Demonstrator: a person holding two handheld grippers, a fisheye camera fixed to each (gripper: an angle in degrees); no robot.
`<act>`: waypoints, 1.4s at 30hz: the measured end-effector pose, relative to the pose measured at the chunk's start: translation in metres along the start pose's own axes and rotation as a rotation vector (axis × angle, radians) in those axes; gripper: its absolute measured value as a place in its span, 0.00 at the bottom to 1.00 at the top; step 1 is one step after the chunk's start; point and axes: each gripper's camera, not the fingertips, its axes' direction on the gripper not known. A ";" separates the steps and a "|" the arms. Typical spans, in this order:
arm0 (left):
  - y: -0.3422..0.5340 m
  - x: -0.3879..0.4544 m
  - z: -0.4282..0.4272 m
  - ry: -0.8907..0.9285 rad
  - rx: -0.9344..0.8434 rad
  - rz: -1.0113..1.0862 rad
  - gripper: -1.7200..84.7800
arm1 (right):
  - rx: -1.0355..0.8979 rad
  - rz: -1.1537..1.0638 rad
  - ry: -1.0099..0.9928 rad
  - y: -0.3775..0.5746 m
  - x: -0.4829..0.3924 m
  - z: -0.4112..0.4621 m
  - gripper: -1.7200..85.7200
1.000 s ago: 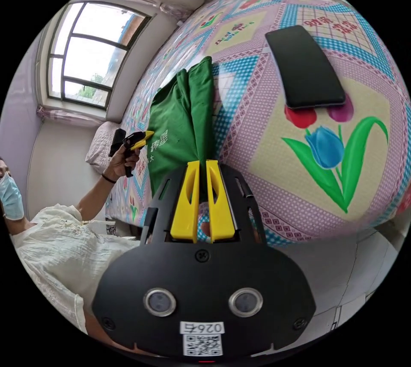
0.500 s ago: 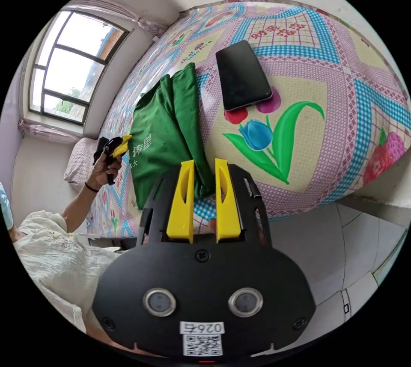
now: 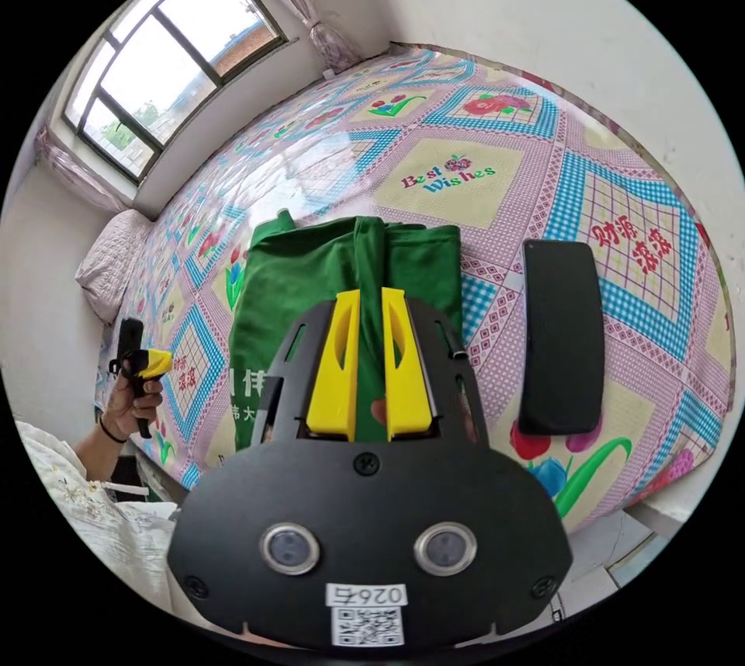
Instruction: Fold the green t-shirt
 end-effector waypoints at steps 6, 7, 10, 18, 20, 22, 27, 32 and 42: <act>0.028 0.073 0.043 -0.246 -0.078 0.207 0.02 | 0.061 -0.003 -0.041 0.024 -0.009 0.001 0.03; 0.037 0.089 0.049 -0.318 -0.071 0.243 0.01 | 0.089 -0.021 -0.041 0.035 -0.014 -0.006 0.03; 0.064 0.128 0.055 -0.537 -0.016 0.318 0.01 | 0.176 -0.087 -0.022 0.068 -0.037 -0.028 0.02; 0.162 0.207 0.030 -1.045 0.196 0.382 0.01 | 0.296 -0.273 0.121 0.184 -0.118 -0.053 0.01; 0.195 0.220 0.015 -1.139 0.269 0.351 0.01 | 0.283 -0.320 0.154 0.223 -0.147 -0.047 0.01; 0.220 0.229 0.000 -1.178 0.328 0.343 0.01 | 0.268 -0.361 0.135 0.251 -0.170 -0.042 0.01; 0.294 0.269 -0.046 -1.277 0.545 0.402 0.01 | 0.302 -0.497 0.060 0.321 -0.247 -0.036 0.01; 0.378 0.317 -0.124 -1.358 0.740 0.375 0.01 | 0.418 -0.628 0.063 0.375 -0.334 -0.043 0.01; 0.523 0.334 -0.284 -1.113 1.051 0.217 0.01 | 0.648 -0.559 -0.057 0.439 -0.388 -0.074 0.01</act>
